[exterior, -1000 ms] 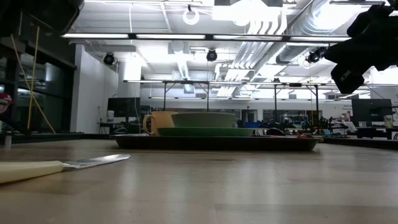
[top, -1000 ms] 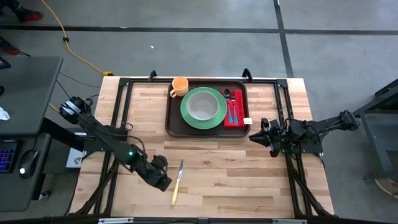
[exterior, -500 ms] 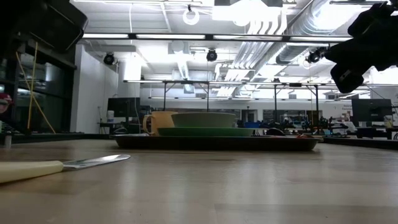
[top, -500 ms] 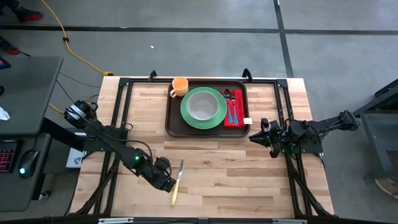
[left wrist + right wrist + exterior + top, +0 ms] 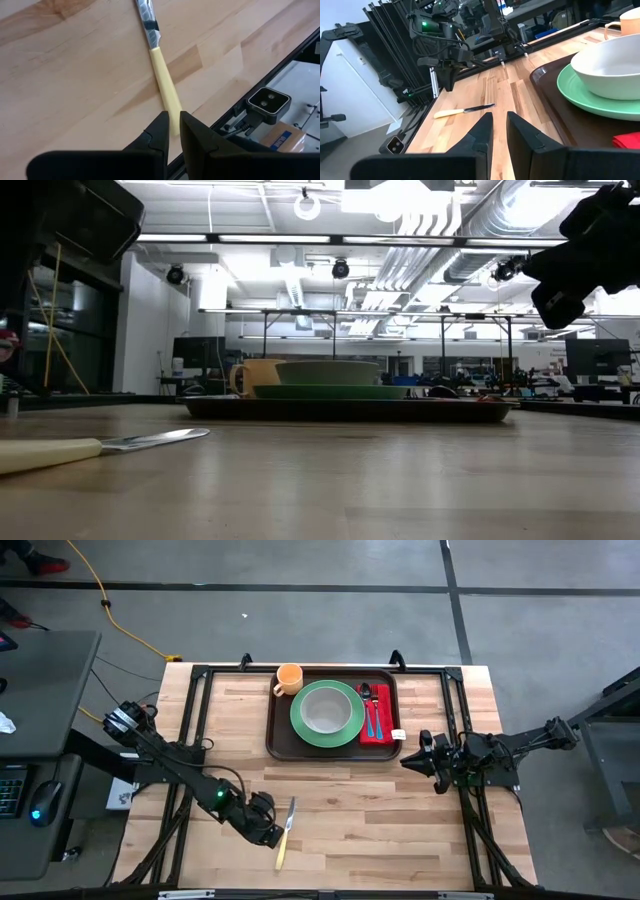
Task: Set up tray
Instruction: Put the yellow knife on top of the red napkin to the right of the blue fork
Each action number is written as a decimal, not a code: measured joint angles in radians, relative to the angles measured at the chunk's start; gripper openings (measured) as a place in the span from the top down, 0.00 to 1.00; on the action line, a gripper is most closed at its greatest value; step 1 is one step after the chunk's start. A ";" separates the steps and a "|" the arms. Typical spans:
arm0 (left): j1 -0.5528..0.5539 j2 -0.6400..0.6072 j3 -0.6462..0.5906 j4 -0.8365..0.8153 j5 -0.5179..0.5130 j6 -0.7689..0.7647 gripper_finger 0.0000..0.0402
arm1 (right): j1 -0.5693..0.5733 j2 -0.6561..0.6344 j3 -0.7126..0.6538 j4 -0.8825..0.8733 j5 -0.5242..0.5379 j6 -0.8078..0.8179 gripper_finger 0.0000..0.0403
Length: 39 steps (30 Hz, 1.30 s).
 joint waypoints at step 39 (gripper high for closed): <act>0.000 -0.001 -0.001 0.024 -0.073 -0.013 0.79 | 0.000 0.000 0.000 -0.001 -0.018 -0.001 0.92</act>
